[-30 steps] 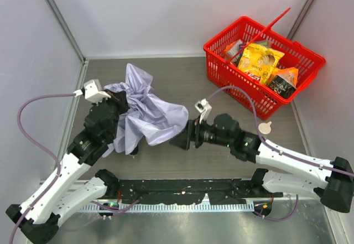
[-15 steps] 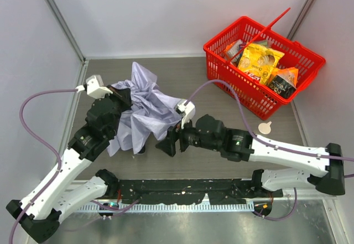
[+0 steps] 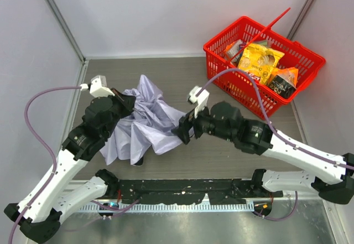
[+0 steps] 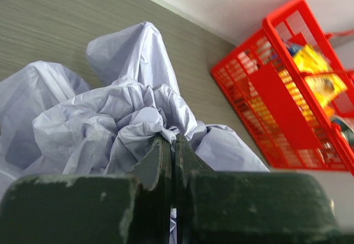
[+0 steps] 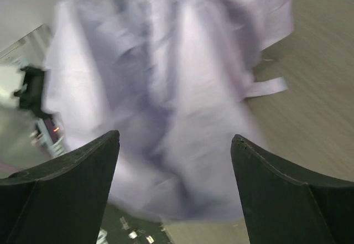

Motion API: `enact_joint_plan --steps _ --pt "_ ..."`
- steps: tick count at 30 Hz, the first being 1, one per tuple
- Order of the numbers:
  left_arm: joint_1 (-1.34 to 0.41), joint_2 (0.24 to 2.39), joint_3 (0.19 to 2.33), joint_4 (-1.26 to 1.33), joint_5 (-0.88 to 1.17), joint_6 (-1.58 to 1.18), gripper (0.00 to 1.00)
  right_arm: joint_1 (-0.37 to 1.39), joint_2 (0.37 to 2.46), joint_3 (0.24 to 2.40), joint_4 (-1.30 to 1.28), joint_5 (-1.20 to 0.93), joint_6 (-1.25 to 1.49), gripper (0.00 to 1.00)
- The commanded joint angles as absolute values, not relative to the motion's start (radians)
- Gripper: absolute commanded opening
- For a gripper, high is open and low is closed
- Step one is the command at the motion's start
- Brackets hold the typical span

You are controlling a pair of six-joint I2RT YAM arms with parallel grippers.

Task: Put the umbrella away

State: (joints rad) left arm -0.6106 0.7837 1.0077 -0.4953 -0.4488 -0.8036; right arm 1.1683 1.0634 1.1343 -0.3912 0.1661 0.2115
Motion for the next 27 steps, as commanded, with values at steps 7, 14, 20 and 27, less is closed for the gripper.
enact_joint_plan --steps 7,14,20,27 --pt "-0.594 0.796 1.057 -0.35 -0.063 -0.716 0.0 0.888 1.08 1.128 -0.236 -0.415 0.141 0.93" --pt "-0.581 0.86 1.08 -0.348 -0.005 -0.784 0.0 0.91 1.12 1.019 0.024 -0.39 0.348 0.92" --pt "-0.571 0.908 1.111 -0.492 -0.132 -0.952 0.0 1.064 1.222 1.121 -0.112 0.046 0.388 0.92" --pt "-0.563 0.937 1.112 -0.568 -0.27 -1.02 0.0 1.091 1.247 1.186 -0.17 0.106 0.607 0.93"
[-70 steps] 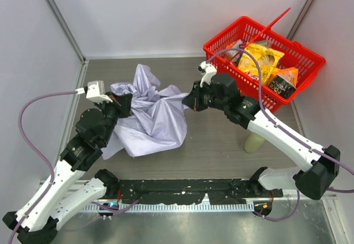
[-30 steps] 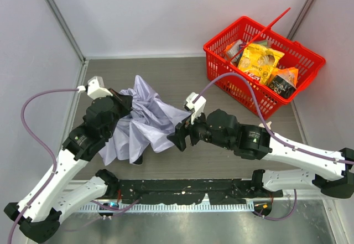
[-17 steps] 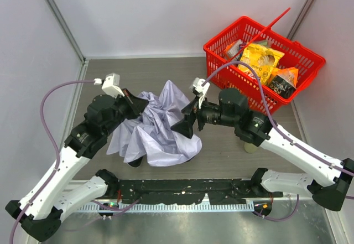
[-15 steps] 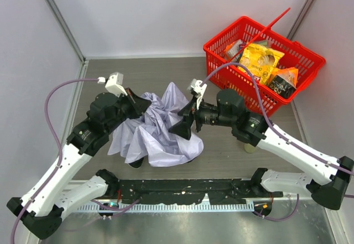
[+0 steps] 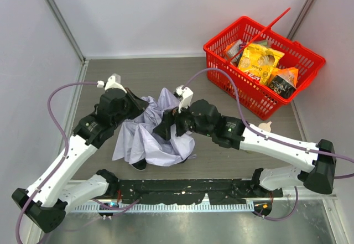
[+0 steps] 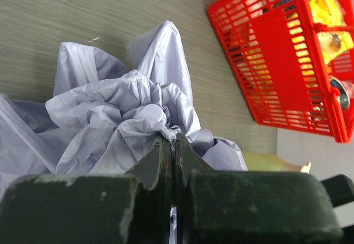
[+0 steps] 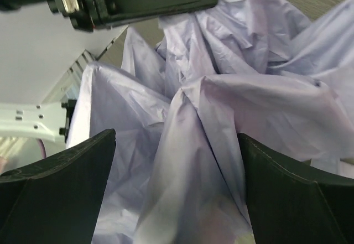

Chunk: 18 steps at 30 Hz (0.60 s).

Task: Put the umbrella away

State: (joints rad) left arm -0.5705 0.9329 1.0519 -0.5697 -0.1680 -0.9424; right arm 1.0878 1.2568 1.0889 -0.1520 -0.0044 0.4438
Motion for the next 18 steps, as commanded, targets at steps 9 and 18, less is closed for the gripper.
enact_joint_plan --steps 9,18 --pt "-0.563 0.968 1.132 -0.609 -0.29 -1.058 0.0 1.233 1.351 1.258 -0.239 0.33 0.49 0.93" --pt "-0.56 0.891 1.008 -0.366 -0.154 -0.957 0.0 1.308 1.408 1.241 -0.26 0.461 0.299 0.92"
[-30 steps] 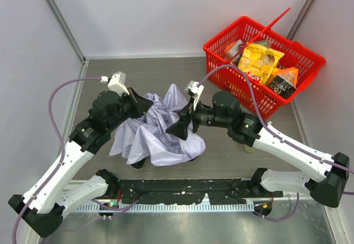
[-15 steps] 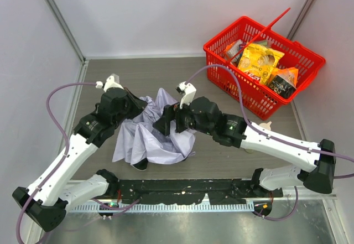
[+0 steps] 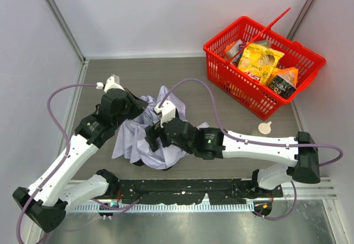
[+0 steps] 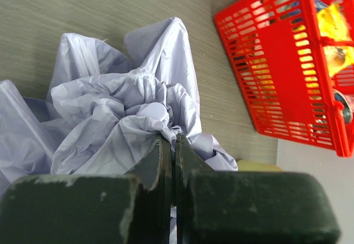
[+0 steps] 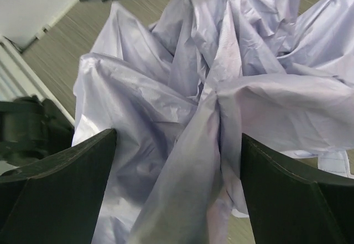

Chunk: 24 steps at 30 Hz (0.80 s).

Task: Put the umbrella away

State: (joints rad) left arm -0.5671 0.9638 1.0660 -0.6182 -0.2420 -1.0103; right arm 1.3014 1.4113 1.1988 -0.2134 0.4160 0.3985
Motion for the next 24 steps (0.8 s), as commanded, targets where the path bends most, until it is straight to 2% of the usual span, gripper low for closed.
enact_joint_plan --steps 1,5,7,12,15,18,24 --pt "-0.555 0.876 0.982 -0.321 -0.105 -0.936 0.0 1.308 1.395 1.261 -0.271 0.372 0.296 0.91" --pt "-0.494 0.838 0.868 -0.109 0.125 -0.876 0.0 1.305 1.208 1.23 -0.267 0.114 0.287 0.93" --pt "-0.422 0.841 0.832 -0.007 0.268 -0.906 0.0 1.299 1.128 1.238 -0.319 0.052 0.293 0.93" --pt "-0.263 0.917 0.755 0.315 0.587 -1.07 0.0 1.281 0.99 1.284 -0.504 0.107 0.278 0.93" --pt "-0.255 0.943 0.73 0.451 0.649 -1.132 0.0 1.269 0.953 1.237 -0.54 0.234 0.253 0.92" --pt "-0.255 0.943 0.752 0.424 0.663 -1.114 0.0 1.269 0.96 1.212 -0.531 0.248 0.241 0.86" --pt "-0.255 0.901 0.79 0.318 0.687 -1.058 0.0 1.259 1.015 1.176 -0.445 0.322 0.149 0.86"
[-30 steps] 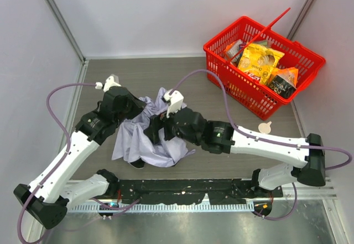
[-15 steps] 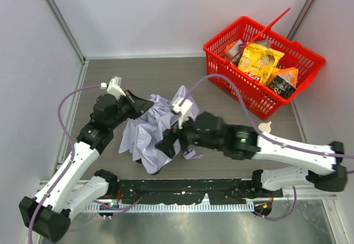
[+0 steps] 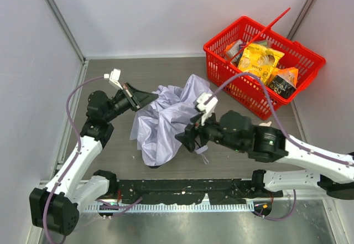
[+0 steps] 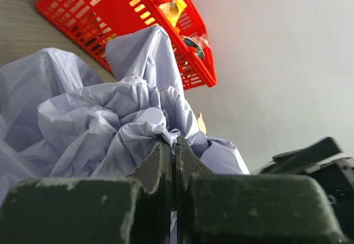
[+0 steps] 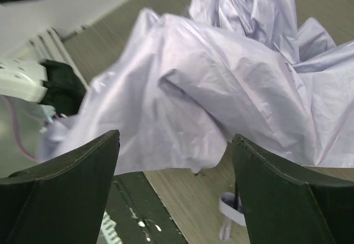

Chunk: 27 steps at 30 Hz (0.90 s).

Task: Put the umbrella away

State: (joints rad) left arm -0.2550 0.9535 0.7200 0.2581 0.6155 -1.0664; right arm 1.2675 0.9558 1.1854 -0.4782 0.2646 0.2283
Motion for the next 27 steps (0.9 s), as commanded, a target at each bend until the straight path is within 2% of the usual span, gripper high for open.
enact_joint_plan --steps 1,8,12,27 --pt "-0.255 0.896 0.792 0.313 0.692 -1.06 0.0 1.258 1.025 1.184 -0.434 0.313 0.14 0.86" --pt "-0.255 0.876 0.802 0.291 0.724 -1.066 0.0 1.247 1.143 1.19 -0.333 0.302 0.123 0.95" --pt "-0.256 0.867 0.802 0.314 0.755 -1.077 0.0 1.204 1.198 1.209 -0.287 0.377 0.163 0.95" --pt "-0.35 0.899 0.788 0.497 0.867 -1.176 0.0 1.08 1.327 1.151 -0.058 0.186 0.075 0.95"
